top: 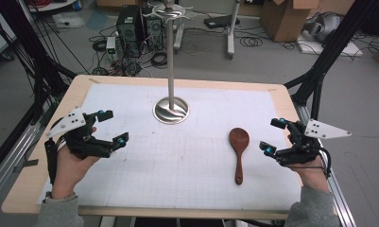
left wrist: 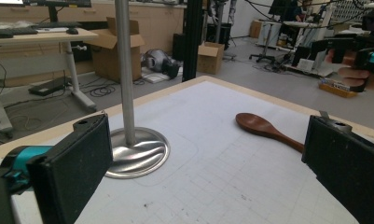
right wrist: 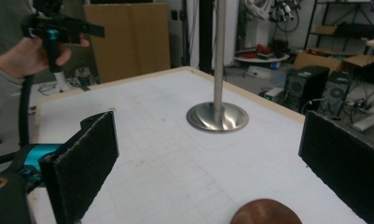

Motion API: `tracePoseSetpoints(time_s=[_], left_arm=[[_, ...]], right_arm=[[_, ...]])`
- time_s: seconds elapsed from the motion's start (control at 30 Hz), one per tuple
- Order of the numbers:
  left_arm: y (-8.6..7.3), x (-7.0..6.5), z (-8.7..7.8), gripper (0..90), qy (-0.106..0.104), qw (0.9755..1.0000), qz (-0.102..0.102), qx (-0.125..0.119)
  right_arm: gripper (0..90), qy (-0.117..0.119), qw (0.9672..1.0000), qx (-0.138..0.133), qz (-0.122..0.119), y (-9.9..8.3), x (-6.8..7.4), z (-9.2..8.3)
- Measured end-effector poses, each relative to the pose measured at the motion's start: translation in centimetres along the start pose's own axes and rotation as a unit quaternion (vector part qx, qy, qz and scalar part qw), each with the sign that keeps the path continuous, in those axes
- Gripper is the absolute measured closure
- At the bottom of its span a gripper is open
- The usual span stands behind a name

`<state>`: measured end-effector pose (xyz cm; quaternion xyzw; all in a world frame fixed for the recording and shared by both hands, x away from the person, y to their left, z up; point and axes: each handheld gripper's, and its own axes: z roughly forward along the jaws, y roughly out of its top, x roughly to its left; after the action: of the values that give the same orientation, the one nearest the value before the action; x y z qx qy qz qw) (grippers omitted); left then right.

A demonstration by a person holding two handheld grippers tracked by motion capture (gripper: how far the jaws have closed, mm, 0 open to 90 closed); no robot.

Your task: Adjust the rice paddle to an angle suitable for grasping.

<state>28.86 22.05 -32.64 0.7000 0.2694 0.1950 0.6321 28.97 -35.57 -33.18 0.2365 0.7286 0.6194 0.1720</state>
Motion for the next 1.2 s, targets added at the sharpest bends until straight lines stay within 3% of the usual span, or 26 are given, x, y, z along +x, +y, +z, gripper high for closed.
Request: tracePoseSetpoints(time_s=[0.07,0.2,0.27,0.33,0.4,0.43,0.47,0.5,0.53,0.57,0.63,0.67,0.8,1.0,1.2], left_arm=[[-0.1,-0.1,0.3,2.2,-0.007,1.0,0.005,0.001],[-0.1,-0.2,0.4,2.2,-0.008,0.9999,0.007,0.003],[-0.1,-0.2,0.4,2.2,-0.007,1.0,0.004,0.003],[-0.2,-0.1,0.4,2.2,-0.006,1.0,0.003,0.005],[-0.3,0.0,0.5,2.2,-0.002,1.0,0.002,0.006],[-0.3,0.0,0.5,2.2,-0.002,1.0,0.003,0.008],[-0.3,0.0,0.5,2.2,-0.001,1.0,0.001,0.008],[-0.3,0.0,0.6,2.2,0.002,0.9999,0.002,0.01],[-0.3,0.0,0.7,2.2,0.003,0.9999,0.002,0.014],[-0.4,-0.1,0.8,2.2,0.002,0.9998,0.005,0.017],[-0.4,-0.1,0.9,2.2,0.001,0.9998,0.004,0.019],[-0.4,-0.1,0.9,2.2,0.0,0.9998,0.005,0.019],[-0.4,-0.1,0.9,2.2,0.001,0.9998,0.004,0.019],[-0.4,0.0,1.1,2.2,-0.002,0.9998,0.002,0.021],[-0.5,0.0,1.4,2.2,-0.005,0.9997,0.001,0.023]], right_arm=[[4.0,-0.004,0.9999,0.007,0.012,-0.6,-0.5,0.1],[7.7,-0.008,0.9997,0.018,0.013,-1.0,-0.8,0.1],[22.5,0.0,0.9998,0.019,0.009,-1.3,-1.0,-0.1],[27.2,0.001,0.9997,0.021,0.01,-1.4,-1.0,-0.2],[44.0,0.003,0.9996,0.027,0.002,-1.7,-1.0,-0.2],[44.0,0.003,0.9996,0.027,0.002,-1.7,-1.0,-0.2],[52.9,0.006,0.9994,0.035,-0.003,-1.9,-0.9,-0.2],[52.9,0.006,0.9994,0.035,-0.003,-1.9,-0.9,-0.2],[68.3,-0.002,0.999,0.04,-0.019,-2.0,-0.7,-0.2],[68.3,-0.002,0.999,0.04,-0.019,-2.0,-0.7,-0.2],[77.3,-0.011,0.9985,0.037,-0.038,-2.2,-0.5,-0.3],[82.9,-0.005,0.9985,0.045,-0.031,-2.3,-0.5,-0.4],[87.7,0.003,0.9984,0.049,-0.026,-2.6,-0.8,-0.3],[89.2,0.011,0.9966,0.08,-0.014,-3.6,-1.2,0.3],[89.2,0.015,0.9942,0.105,-0.021,-4.3,-1.2,0.9]])
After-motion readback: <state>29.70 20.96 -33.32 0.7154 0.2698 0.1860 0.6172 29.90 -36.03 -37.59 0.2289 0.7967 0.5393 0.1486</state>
